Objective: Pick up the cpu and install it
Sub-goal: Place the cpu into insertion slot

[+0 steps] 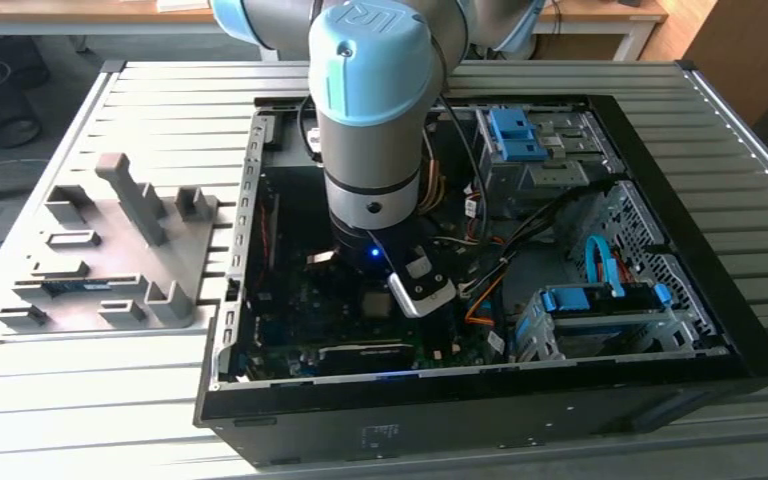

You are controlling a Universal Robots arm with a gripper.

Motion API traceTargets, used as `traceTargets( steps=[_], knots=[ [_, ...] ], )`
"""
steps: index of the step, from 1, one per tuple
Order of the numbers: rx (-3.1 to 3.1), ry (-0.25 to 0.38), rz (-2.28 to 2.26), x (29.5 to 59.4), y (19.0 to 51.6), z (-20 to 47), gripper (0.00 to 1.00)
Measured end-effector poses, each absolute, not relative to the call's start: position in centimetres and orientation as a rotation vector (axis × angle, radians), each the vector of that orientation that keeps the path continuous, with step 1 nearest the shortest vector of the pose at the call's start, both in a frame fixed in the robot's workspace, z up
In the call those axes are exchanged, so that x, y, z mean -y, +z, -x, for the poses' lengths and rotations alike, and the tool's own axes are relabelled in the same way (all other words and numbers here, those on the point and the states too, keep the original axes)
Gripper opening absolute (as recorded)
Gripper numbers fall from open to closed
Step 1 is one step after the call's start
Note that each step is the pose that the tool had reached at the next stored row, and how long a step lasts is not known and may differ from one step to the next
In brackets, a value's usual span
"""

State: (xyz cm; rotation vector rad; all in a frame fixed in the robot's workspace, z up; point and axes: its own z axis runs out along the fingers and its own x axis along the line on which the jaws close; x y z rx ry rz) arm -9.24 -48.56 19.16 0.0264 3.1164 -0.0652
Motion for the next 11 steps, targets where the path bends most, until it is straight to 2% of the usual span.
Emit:
traceTargets(
  steps=[11],
  knots=[
    [-3.116,-0.065,-0.026,48.05,19.12,9.11,0.55]
  ],
)
